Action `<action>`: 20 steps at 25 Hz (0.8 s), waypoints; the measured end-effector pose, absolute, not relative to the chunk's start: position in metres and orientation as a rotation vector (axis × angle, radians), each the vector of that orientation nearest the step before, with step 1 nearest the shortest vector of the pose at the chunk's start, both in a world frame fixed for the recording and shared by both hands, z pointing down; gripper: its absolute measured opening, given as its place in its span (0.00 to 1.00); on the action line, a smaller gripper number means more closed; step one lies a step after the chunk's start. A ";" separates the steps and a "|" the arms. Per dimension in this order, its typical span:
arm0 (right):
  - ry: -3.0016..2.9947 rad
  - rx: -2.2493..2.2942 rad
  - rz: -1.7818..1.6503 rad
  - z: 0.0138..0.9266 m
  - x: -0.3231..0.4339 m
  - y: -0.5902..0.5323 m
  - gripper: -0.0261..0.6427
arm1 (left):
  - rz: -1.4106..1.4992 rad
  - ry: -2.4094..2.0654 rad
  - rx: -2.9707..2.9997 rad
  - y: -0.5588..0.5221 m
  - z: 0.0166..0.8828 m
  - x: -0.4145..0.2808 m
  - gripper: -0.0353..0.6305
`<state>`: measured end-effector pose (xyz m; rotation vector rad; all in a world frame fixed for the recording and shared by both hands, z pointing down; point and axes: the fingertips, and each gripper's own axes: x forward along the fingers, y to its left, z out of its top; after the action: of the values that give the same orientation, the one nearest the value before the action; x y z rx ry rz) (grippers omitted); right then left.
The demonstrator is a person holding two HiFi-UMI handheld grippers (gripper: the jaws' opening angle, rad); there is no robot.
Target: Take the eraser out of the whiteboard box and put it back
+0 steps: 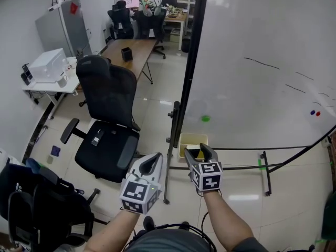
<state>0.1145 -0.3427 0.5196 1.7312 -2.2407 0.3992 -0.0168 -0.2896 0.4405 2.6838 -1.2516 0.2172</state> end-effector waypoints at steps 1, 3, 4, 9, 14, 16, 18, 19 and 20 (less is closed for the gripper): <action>-2.245 1.728 0.383 0.516 0.115 -0.341 0.49 | 0.212 -1.258 2.688 -0.288 0.438 -0.017 0.10; -2.257 1.730 0.375 0.508 0.119 -0.336 0.49 | 0.198 -1.273 2.703 -0.284 0.432 -0.016 0.10; -2.267 1.738 0.374 0.502 0.121 -0.333 0.49 | 0.192 -1.280 2.709 -0.281 0.429 -0.016 0.10; -2.376 1.759 0.341 0.457 0.131 -0.306 0.48 | 0.174 -1.324 2.709 -0.265 0.416 -0.017 0.10; -2.523 1.788 0.253 0.396 0.151 -0.261 0.24 | 0.143 -1.355 2.718 -0.236 0.399 -0.013 0.10; -2.566 1.771 0.229 0.378 0.160 -0.242 0.07 | 0.138 -1.361 2.745 -0.221 0.388 -0.007 0.10; -2.609 1.737 0.218 0.366 0.168 -0.226 0.07 | 0.130 -1.347 2.771 -0.204 0.376 0.002 0.10; -2.632 1.721 0.211 0.360 0.172 -0.219 0.07 | 0.127 -1.343 2.780 -0.196 0.372 0.006 0.10; -2.653 1.709 0.206 0.356 0.176 -0.213 0.07 | 0.129 -1.344 2.787 -0.189 0.369 0.009 0.10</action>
<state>0.1759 -0.2129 0.3557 1.7089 -2.6528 0.2057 0.0093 -0.1889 0.3694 2.7874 -1.3441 0.1293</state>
